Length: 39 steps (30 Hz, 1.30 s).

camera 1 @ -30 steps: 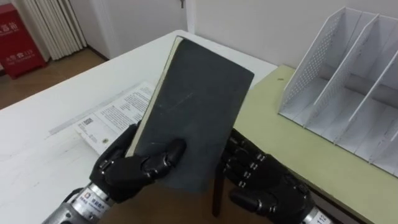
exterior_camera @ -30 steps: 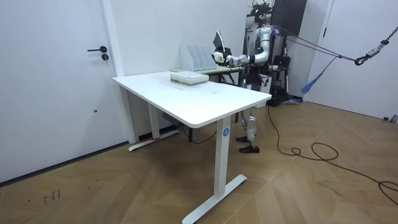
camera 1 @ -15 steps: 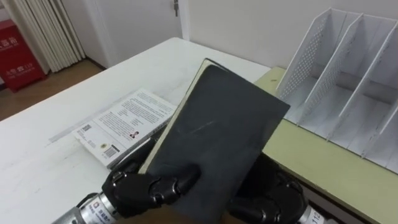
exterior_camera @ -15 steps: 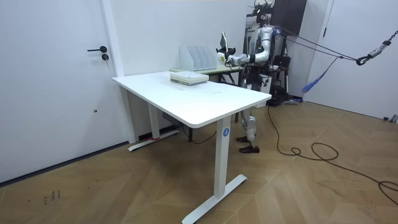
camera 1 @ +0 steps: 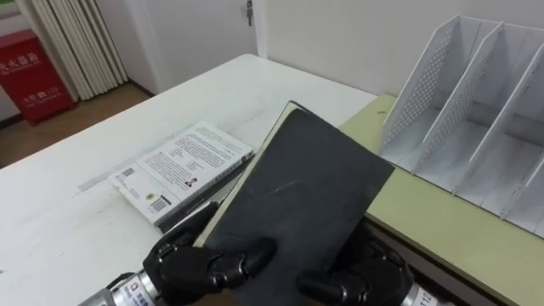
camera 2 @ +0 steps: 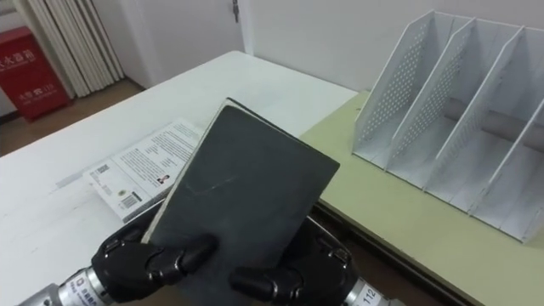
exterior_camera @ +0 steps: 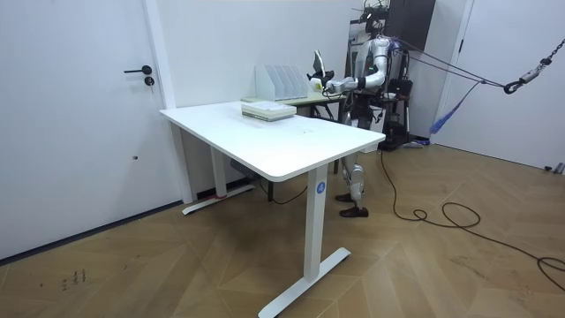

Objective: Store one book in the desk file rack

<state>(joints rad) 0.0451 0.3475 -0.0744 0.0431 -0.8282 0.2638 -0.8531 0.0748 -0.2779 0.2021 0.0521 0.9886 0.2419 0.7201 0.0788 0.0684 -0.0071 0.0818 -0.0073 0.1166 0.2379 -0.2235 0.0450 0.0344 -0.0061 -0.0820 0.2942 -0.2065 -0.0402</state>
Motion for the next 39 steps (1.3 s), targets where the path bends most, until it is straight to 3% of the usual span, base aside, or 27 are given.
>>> {"api": "performTargets", "payload": {"ticks": [8,14,25,26,27,28,39], "left_arm": [[0.000,0.016,-0.026,0.055,-0.065,-0.001,-0.008,1.00],[0.000,0.022,-0.029,0.085,-0.064,0.000,-0.008,1.00],[0.004,0.021,-0.041,0.122,-0.066,0.006,-0.011,1.00],[0.004,0.022,-0.043,0.128,-0.064,0.006,-0.012,0.85],[0.004,0.022,-0.044,0.133,-0.063,0.006,-0.013,0.14],[0.004,0.022,-0.045,0.140,-0.063,0.006,-0.015,0.00],[0.000,0.019,-0.046,0.208,-0.045,-0.021,-0.054,0.00]], "right_arm": [[0.000,-0.017,0.022,-0.032,-0.006,-0.002,-0.149,1.00],[0.000,-0.040,0.043,-0.050,-0.016,-0.001,-0.193,1.00],[0.003,-0.048,0.051,-0.050,-0.064,-0.001,-0.206,1.00],[0.003,-0.048,0.051,-0.050,-0.075,-0.001,-0.206,1.00],[0.003,-0.048,0.051,-0.050,-0.080,-0.001,-0.206,1.00],[0.003,-0.048,0.051,-0.050,-0.087,-0.001,-0.206,1.00],[0.003,-0.058,0.051,-0.046,-0.098,0.001,-0.204,1.00]], "waist": [[0.009,-0.010,-0.0007],[0.009,-0.013,0.0008],[0.008,-0.013,0.0038],[0.008,-0.012,0.0040],[0.007,-0.012,0.0042],[0.007,-0.012,0.0060],[0.009,-0.020,0.0123]], "left_leg": [[-0.001,0.000,0.005,-0.001,0.000,0.000],[0.000,0.000,0.006,-0.001,0.000,0.000],[-0.001,0.001,0.018,-0.004,0.000,0.000],[-0.001,0.001,0.018,-0.005,0.000,0.000],[-0.001,0.001,0.018,-0.006,0.000,0.000],[-0.001,0.002,0.018,-0.006,0.000,0.000],[0.000,0.001,0.020,-0.012,0.000,0.000]], "right_leg": [[-0.005,0.000,0.001,0.005,-0.004,0.000],[-0.009,0.000,0.002,0.007,-0.004,0.000],[-0.016,0.005,0.025,0.014,-0.004,0.000],[-0.016,0.005,0.025,0.014,-0.004,0.000],[-0.016,0.005,0.025,0.013,-0.004,0.000],[-0.016,0.005,0.025,0.013,-0.004,0.000],[-0.016,0.006,0.026,0.012,-0.004,0.000]], "base": [[0.00],[0.00],[-0.03],[0.00],[0.00],[0.00],[0.00]]}}
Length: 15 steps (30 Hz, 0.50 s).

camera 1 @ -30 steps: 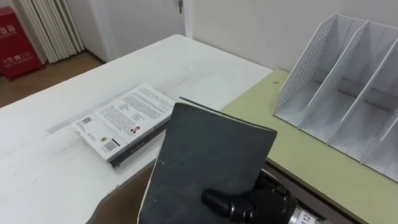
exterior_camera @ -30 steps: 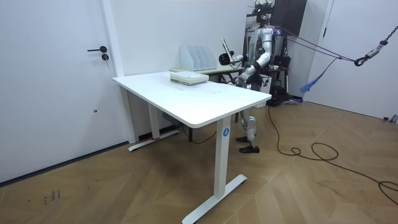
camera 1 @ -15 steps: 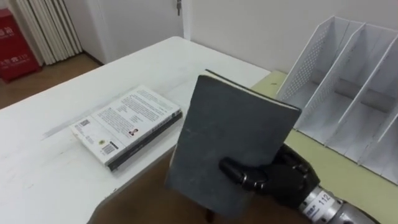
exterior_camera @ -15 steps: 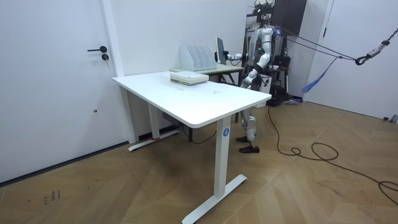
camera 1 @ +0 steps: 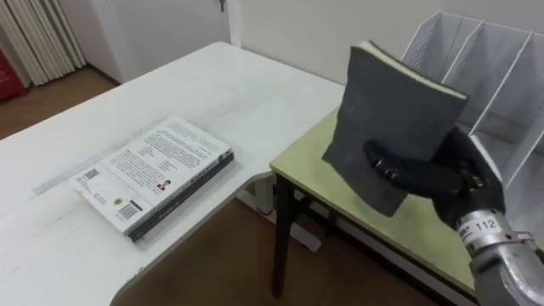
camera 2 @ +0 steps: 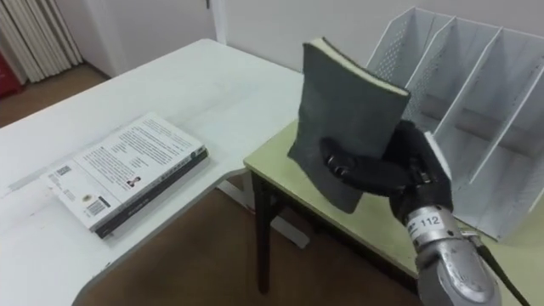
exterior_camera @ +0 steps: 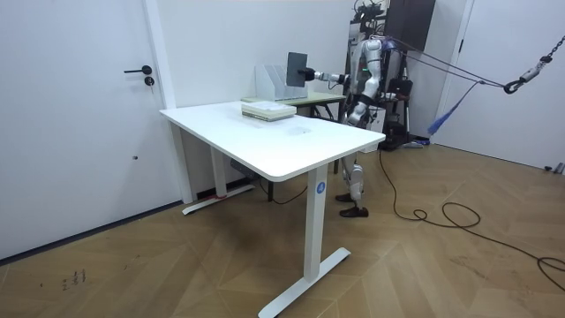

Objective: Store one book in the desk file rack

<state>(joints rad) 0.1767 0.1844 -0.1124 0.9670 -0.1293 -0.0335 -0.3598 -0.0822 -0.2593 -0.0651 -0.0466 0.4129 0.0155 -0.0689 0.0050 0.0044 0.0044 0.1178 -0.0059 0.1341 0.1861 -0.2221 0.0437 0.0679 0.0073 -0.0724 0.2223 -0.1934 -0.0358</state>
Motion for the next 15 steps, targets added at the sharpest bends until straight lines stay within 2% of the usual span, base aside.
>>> {"api": "performTargets", "payload": {"ticks": [2,5,7,10,11,15], "left_arm": [[0.008,-0.007,0.028,0.001,0.002,-0.001,0.007,0.00],[0.011,-0.008,0.046,0.008,0.003,0.000,0.008,0.00],[0.014,-0.008,0.054,0.013,0.000,-0.001,0.009,0.00],[0.018,-0.009,0.050,0.043,-0.046,-0.001,0.020,0.00],[0.021,-0.009,0.049,0.047,-0.058,0.000,0.026,0.00],[0.024,-0.013,0.051,0.041,-0.055,0.000,0.034,0.00]], "right_arm": [[-0.032,0.001,-0.011,0.000,-0.054,-0.013,-0.096,1.00],[-0.079,0.002,-0.037,0.000,-0.178,-0.014,-0.221,1.00],[-0.107,0.001,-0.050,0.000,-0.202,-0.014,-0.307,1.00],[-0.170,0.002,-0.064,0.003,-0.256,-0.016,-0.453,1.00],[-0.203,0.001,-0.071,0.015,-0.283,-0.028,-0.506,1.00],[-0.291,0.001,-0.103,0.046,-0.357,-0.042,-0.630,1.00]], "waist": [[-0.002,-0.004,-0.0009],[0.000,-0.013,-0.0028],[0.003,-0.019,-0.0040],[0.004,-0.019,-0.0064],[0.005,-0.019,-0.0062],[0.013,-0.018,-0.0066]], "left_leg": [[0.005,0.000,0.001,0.000,0.000,0.000],[-0.002,-0.006,0.000,0.000,0.000,0.000],[-0.002,-0.006,0.000,0.001,0.000,0.000],[0.000,-0.006,-0.001,0.001,0.000,0.000],[-0.002,-0.006,-0.003,0.001,0.000,0.000],[-0.003,-0.005,-0.003,0.002,0.000,0.000]], "right_leg": [[0.001,0.001,0.000,0.000,0.000,0.000],[-0.003,0.005,-0.009,-0.002,0.000,0.001],[-0.006,0.007,-0.008,-0.006,0.000,0.001],[-0.001,0.008,-0.007,-0.004,0.002,0.001],[0.001,0.008,-0.008,-0.004,0.002,0.001],[-0.005,0.009,-0.009,-0.003,0.002,0.001]], "base": [[0.00],[0.04],[0.00],[0.00],[0.00],[0.00]]}}
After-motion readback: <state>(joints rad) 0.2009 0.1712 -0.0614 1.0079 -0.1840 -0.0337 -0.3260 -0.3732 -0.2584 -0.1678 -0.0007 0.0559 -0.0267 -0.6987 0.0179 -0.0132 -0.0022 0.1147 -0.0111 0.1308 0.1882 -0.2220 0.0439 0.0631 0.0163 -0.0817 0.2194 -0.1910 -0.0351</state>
